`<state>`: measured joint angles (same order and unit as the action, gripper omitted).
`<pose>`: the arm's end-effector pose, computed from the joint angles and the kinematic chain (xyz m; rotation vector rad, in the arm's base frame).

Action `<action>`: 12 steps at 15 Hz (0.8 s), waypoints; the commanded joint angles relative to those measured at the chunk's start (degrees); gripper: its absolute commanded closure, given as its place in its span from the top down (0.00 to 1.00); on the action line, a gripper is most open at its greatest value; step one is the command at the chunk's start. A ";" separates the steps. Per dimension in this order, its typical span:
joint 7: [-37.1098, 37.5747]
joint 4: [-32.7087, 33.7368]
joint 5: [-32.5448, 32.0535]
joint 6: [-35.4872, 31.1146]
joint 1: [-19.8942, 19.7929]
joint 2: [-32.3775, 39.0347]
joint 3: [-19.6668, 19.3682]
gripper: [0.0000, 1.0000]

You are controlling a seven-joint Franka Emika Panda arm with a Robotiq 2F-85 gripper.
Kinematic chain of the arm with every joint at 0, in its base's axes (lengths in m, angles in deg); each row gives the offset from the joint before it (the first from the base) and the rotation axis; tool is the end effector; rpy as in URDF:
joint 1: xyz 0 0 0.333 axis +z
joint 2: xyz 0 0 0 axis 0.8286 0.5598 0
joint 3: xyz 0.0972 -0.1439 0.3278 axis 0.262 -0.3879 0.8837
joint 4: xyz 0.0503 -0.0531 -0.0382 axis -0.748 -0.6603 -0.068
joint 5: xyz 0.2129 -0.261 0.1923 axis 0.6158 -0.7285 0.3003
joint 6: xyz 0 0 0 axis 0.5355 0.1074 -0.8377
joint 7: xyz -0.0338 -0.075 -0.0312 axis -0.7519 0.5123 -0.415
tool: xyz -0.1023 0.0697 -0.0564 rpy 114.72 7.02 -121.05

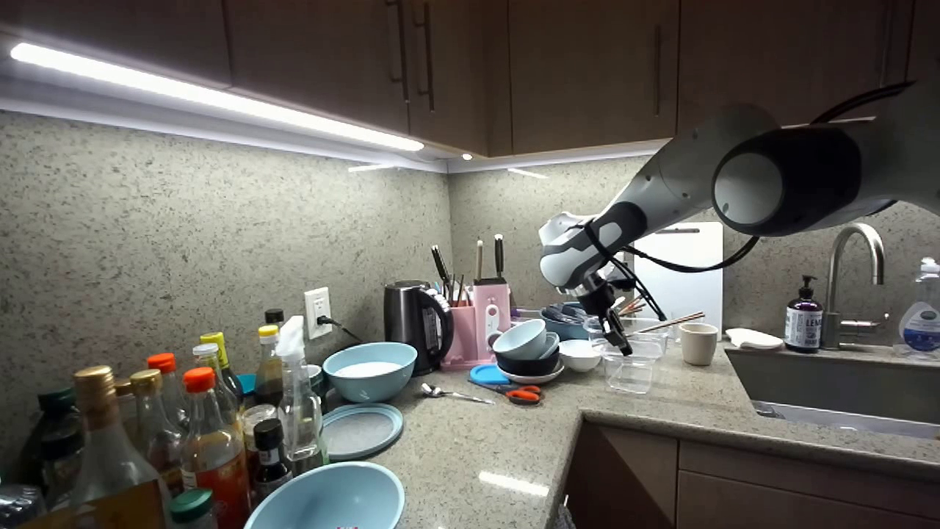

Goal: Pick up the bowl and move it to the left

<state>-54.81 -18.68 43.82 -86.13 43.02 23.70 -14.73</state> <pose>0.7317 -0.2722 0.2740 2.7065 0.7045 -0.5844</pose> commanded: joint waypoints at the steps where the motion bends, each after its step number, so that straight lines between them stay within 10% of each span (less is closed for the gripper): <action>1: 6.10 -1.78 -1.10 -0.72 1.91 -1.66 -1.76 0.05; 12: 10.82 -10.68 -9.72 -1.86 10.42 -11.62 -1.07 0.05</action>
<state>-43.37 -22.79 37.51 -86.43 50.81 17.29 -16.50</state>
